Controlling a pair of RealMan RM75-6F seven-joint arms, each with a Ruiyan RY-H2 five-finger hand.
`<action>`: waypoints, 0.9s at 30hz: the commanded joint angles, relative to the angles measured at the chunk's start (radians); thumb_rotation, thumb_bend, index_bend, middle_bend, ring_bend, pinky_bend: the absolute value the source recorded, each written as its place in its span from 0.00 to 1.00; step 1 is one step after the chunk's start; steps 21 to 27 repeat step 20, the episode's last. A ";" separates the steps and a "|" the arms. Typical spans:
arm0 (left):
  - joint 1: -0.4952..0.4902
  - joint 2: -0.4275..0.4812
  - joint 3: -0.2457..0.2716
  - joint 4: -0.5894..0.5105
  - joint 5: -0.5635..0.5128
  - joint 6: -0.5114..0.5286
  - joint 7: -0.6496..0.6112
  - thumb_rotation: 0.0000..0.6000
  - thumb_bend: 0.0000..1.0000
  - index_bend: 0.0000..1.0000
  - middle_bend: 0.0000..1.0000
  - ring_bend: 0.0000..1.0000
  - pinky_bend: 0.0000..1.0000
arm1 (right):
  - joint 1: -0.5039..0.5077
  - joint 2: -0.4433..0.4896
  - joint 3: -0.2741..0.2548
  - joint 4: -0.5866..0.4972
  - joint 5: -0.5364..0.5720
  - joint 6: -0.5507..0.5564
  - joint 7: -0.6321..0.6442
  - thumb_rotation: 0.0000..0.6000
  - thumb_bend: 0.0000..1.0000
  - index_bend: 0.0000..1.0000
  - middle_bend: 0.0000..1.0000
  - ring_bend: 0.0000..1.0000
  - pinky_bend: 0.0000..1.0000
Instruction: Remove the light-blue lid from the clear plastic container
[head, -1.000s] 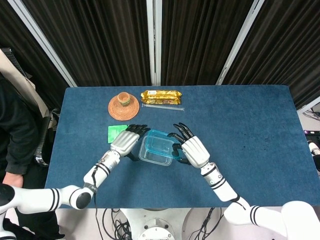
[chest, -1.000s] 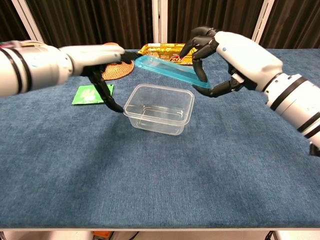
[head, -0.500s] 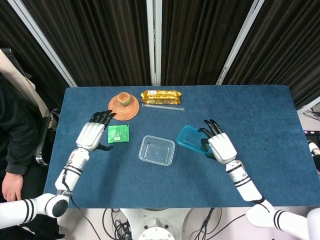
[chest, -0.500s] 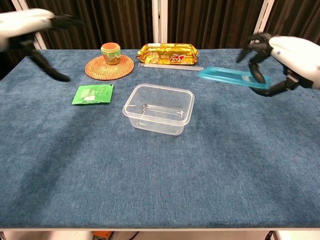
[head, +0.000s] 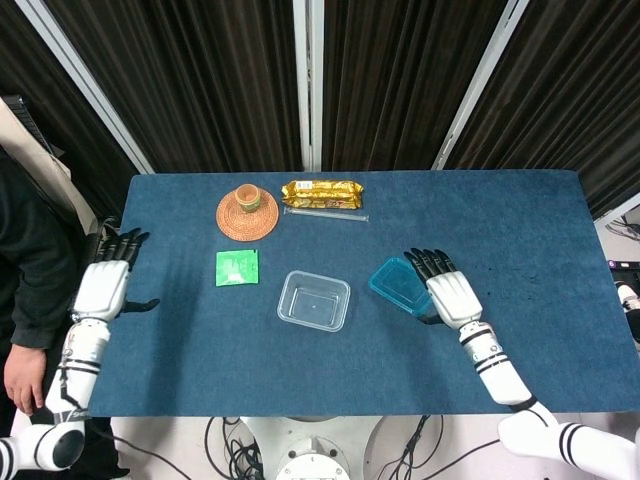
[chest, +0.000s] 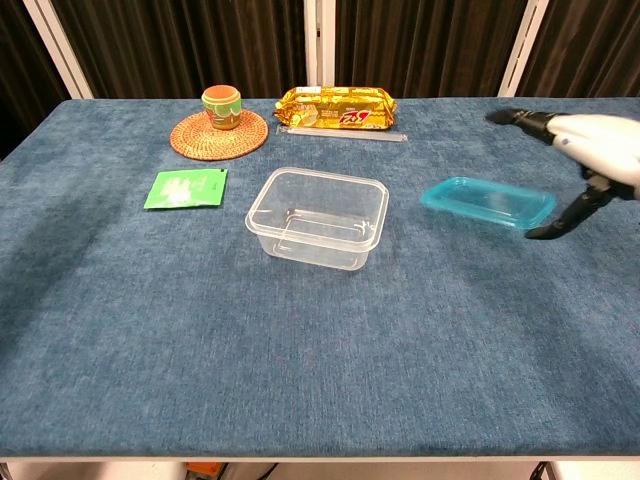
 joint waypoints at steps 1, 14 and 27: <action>0.043 0.027 0.008 0.015 0.018 0.042 0.000 1.00 0.00 0.08 0.00 0.00 0.00 | -0.044 0.109 -0.002 -0.113 0.023 0.029 -0.025 1.00 0.00 0.00 0.00 0.00 0.00; 0.242 0.098 0.064 -0.034 0.122 0.223 -0.022 1.00 0.00 0.15 0.05 0.00 0.02 | -0.325 0.342 -0.069 -0.367 -0.021 0.385 0.010 1.00 0.07 0.00 0.12 0.00 0.00; 0.323 0.078 0.082 -0.070 0.175 0.313 0.005 1.00 0.00 0.15 0.05 0.00 0.02 | -0.401 0.365 -0.118 -0.394 -0.084 0.449 0.021 1.00 0.07 0.00 0.10 0.00 0.00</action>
